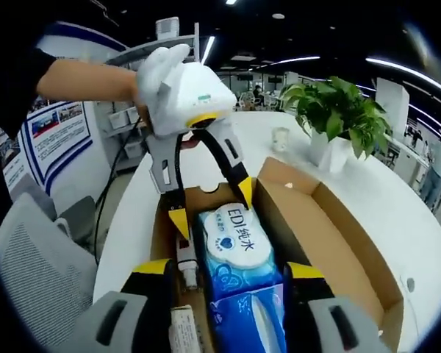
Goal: Operate the shoe box by opening the lid, removing the specified soft item, and placing it in the target area until the item is outside and the box remains undamaged.
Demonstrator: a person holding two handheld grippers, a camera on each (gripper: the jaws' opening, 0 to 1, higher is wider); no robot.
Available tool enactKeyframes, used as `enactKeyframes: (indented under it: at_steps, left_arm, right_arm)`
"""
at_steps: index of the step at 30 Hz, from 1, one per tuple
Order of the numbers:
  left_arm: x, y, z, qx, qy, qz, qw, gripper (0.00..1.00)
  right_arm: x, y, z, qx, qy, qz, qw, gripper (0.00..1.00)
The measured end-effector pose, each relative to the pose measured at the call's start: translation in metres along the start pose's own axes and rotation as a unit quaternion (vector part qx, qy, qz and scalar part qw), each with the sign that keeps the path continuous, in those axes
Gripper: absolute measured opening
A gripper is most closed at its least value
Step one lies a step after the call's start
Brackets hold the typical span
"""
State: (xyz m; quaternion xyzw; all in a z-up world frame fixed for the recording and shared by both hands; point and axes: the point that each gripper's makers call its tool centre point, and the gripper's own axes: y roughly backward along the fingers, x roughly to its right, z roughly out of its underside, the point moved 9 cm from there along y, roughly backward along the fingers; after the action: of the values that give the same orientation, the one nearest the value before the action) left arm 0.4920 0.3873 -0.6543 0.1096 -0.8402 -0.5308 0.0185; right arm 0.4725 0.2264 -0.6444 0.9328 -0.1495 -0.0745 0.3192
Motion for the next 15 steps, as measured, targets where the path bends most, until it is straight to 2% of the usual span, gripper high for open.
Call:
enactKeyframes:
  at_steps: [2,5,11,15]
  left_arm:
    - [-0.003,-0.001,-0.001,0.005,-0.012,-0.005,0.9999,0.57]
    - [-0.007,-0.001,-0.003,0.010,-0.007,-0.002,0.9999,0.57]
    - [-0.009,-0.011,-0.002,-0.008,-0.030,0.007,0.9995,0.58]
    - [-0.012,-0.014,0.000,-0.009,-0.034,0.011,0.9993,0.58]
  right_arm:
    - [0.000,-0.004,0.001,-0.001,0.002,-0.001,1.0000,0.59]
    - [0.002,-0.012,0.003,-0.010,0.010,0.001,0.9999,0.59]
    - [0.004,-0.022,0.002,-0.015,0.009,0.004,0.9998,0.59]
    - [0.003,-0.031,0.005,-0.034,0.025,-0.002,0.9991,0.59]
